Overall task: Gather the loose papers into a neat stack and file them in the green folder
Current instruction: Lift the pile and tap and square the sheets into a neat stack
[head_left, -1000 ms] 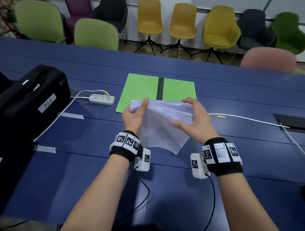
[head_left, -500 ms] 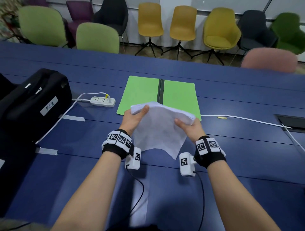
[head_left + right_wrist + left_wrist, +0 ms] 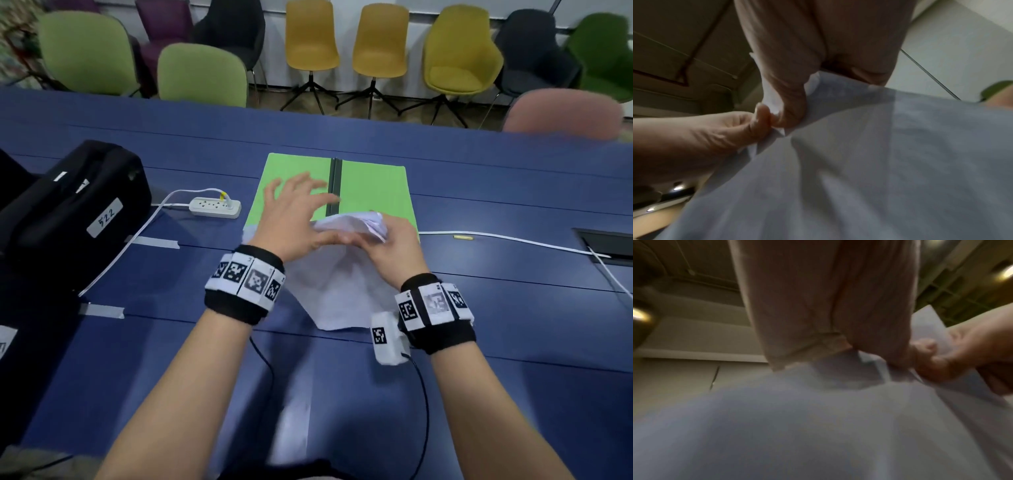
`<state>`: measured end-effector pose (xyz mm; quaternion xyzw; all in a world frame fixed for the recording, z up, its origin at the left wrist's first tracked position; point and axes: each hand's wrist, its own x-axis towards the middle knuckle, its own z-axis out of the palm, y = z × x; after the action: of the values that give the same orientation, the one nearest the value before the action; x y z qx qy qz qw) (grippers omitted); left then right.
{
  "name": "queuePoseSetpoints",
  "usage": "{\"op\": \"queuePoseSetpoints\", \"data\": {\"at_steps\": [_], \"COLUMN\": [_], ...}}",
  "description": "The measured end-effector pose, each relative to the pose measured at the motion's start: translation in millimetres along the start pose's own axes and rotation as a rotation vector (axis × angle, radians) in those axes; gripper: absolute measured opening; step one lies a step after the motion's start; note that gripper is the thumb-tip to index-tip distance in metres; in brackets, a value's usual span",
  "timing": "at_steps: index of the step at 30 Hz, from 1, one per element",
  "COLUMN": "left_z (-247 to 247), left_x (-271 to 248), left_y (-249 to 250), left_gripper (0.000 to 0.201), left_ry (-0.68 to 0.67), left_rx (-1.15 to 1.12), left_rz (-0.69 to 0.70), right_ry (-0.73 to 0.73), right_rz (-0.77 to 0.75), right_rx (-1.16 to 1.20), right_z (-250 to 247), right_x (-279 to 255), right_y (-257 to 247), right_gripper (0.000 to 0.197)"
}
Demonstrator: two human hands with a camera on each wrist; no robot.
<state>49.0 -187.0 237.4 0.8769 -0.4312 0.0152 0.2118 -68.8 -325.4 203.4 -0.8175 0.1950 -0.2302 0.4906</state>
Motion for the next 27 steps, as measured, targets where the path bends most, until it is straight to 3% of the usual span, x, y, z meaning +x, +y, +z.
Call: {"op": "queuePoseSetpoints", "data": {"at_steps": [3,6,9,13,15,17,18,20,21,22,24,26,27], "left_z": [-18,-9,11,9,2,0,0,4,7,12,25,37,42], "left_x": [1,-7,-23,-42,-50,-54,-57,-62,-64,-66,-67,-66,-66], "left_y": [3,7,5,-24,-38,-50,-55,-61,-63,-64,-65,-66,-65], "left_gripper": [0.036,0.028,0.026,0.036,0.033,0.02,0.019,0.035,0.041,0.039,0.021,0.015,0.012], "left_ry": [-0.333,-0.504,-0.413,-0.269,-0.242,-0.216,-0.187,-0.115,-0.087,-0.061,0.002,0.068,0.092], "left_rx": [-0.367,-0.445,-0.528,-0.731,-0.801,-0.885,-0.941,-1.058,-1.12,-1.169,-1.209,-1.167,-1.148], "left_rz": [-0.003,-0.037,-0.115,-0.263,-0.315,-0.343,-0.36,-0.409,-0.428,-0.444,-0.488,-0.511,-0.503], "right_ry": [-0.016,-0.097,-0.176,-0.293,-0.229,-0.101,-0.049,0.026,0.031,0.0,-0.011,0.112,0.163], "right_rz": [-0.056,-0.114,0.03,0.267,0.325,0.341,0.358,0.407,0.431,0.44,0.426,0.377,0.348], "right_rx": [-0.027,0.004,0.147,-0.039,-0.04,0.069,0.198,0.478,0.555,0.589,0.569,0.526,0.505], "right_z": [-8,-19,-31,-58,-70,-77,-77,-72,-66,-59,-46,-36,-32], "right_x": [2,-2,-9,-35,-46,-52,-54,-57,-58,-59,-57,-50,-46], "right_y": [-21,-19,9,62,77,86,90,99,98,97,90,80,78], "right_gripper": [0.013,0.009,0.019,0.004,0.017,0.015,0.024,0.061,0.07,0.069,0.042,0.013,0.015]}}
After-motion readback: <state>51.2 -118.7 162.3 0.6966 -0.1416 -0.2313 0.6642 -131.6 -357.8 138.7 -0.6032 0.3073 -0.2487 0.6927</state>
